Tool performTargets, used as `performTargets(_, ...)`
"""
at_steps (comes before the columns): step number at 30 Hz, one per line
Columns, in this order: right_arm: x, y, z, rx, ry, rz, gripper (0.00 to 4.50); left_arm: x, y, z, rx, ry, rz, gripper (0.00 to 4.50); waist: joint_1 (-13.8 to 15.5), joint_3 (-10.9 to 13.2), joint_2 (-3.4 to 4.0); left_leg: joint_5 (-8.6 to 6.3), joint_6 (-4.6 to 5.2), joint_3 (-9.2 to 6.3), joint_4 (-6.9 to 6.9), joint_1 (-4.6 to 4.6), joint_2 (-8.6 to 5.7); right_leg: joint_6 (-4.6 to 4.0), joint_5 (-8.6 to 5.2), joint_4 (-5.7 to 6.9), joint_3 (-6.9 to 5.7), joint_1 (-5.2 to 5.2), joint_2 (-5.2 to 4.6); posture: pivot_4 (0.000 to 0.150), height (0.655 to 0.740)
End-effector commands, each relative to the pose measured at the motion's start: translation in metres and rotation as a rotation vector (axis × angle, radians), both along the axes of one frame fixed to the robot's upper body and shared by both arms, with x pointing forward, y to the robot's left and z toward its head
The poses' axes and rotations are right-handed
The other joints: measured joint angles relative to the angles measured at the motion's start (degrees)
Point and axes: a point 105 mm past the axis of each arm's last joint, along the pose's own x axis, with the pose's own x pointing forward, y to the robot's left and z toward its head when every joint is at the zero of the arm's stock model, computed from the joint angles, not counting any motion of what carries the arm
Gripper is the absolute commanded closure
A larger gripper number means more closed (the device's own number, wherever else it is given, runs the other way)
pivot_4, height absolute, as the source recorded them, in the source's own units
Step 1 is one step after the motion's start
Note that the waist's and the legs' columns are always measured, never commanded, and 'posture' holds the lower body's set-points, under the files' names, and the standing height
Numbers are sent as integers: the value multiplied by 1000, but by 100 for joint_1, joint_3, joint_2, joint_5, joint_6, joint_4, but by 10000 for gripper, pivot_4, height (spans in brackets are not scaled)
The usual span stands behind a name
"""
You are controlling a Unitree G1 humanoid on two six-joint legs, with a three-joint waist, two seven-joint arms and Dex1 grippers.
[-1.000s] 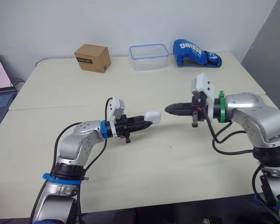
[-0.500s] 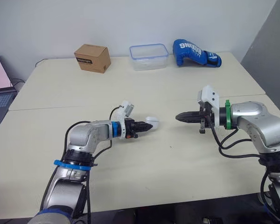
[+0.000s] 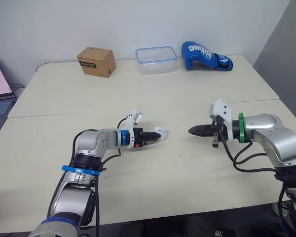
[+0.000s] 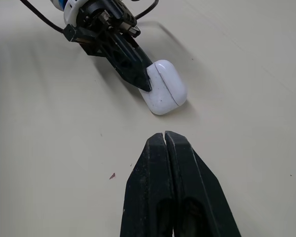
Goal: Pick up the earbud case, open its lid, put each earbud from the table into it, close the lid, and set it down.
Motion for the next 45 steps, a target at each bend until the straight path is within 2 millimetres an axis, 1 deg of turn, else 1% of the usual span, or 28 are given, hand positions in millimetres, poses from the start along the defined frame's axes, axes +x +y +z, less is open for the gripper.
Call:
performTargets(1,-5,4,16,16,-50,32,44663,2,4,-6,38,14,22,37257,0,0,0,0,0,0,0,0,0,0,0,1,0,0,0,1500,7307)
performTargets(6,-5,7,19,27,-54,39,44663,0,6,-9,51,21,24,37257,0,0,0,0,0,0,0,1,0,0,0,0,0,1,0,1500,7307)
performTargets(11,-6,10,20,34,-55,51,44663,3,15,-16,88,30,58,37257,0,-1,0,0,0,-1,1,2,0,0,0,1,0,2,0,1500,7307)
performTargets(12,-6,10,20,34,-55,51,45000,3,17,-17,101,26,61,30141,0,-1,0,0,0,-1,1,2,0,0,0,1,0,2,0,1500,7307)
performTargets(13,-6,11,20,34,-55,52,45000,3,19,-19,122,21,64,27945,-1,-1,0,0,0,0,1,3,0,0,0,1,0,2,0,1500,7307)
performTargets(15,-6,11,20,35,-53,53,45000,5,23,-22,159,15,76,21777,1,-3,2,0,0,-1,1,3,0,0,0,2,-1,3,0,1500,7307)
performTargets(17,-6,12,19,35,-51,56,45000,6,29,-25,194,10,90,16773,2,-4,3,0,0,-1,2,8,0,0,0,3,0,8,0,1500,7307)
performTargets(22,-7,12,17,37,-46,61,45000,4,45,-28,271,-7,97,16773,-34,-7,7,1,-1,-1,2,25,5,0,0,9,0,22,4,1500,7307)
performTargets(26,-7,14,16,41,-46,68,45000,-1,63,-31,351,-11,113,16773,-70,-7,9,1,-1,0,-1,25,6,0,0,7,2,20,4,1500,7307)
performTargets(32,-5,17,15,53,-51,76,45000,-7,80,-27,401,-29,125,16773,-81,-10,13,1,-1,-1,-3,25,6,0,0,6,2,20,4,1500,7307)
performTargets(38,-8,18,16,84,-66,75,45000,-12,97,-12,421,-151,152,16773,-98,-11,14,1,-1,1,-7,24,7,0,0,5,5,13,4,1500,7307)
performTargets(42,-22,21,15,115,-72,86,45000,-21,105,4,409,-314,185,16773,-98,-10,14,1,-1,-1,-9,11,8,0,0,3,6,0,4,1500,7307)
performTargets(45,-30,23,10,132,-85,65,45000,-34,106,5,389,-401,210,16773,-78,-10,15,0,-2,-6,-14,7,10,0,0,-2,10,-7,2,1500,7307)
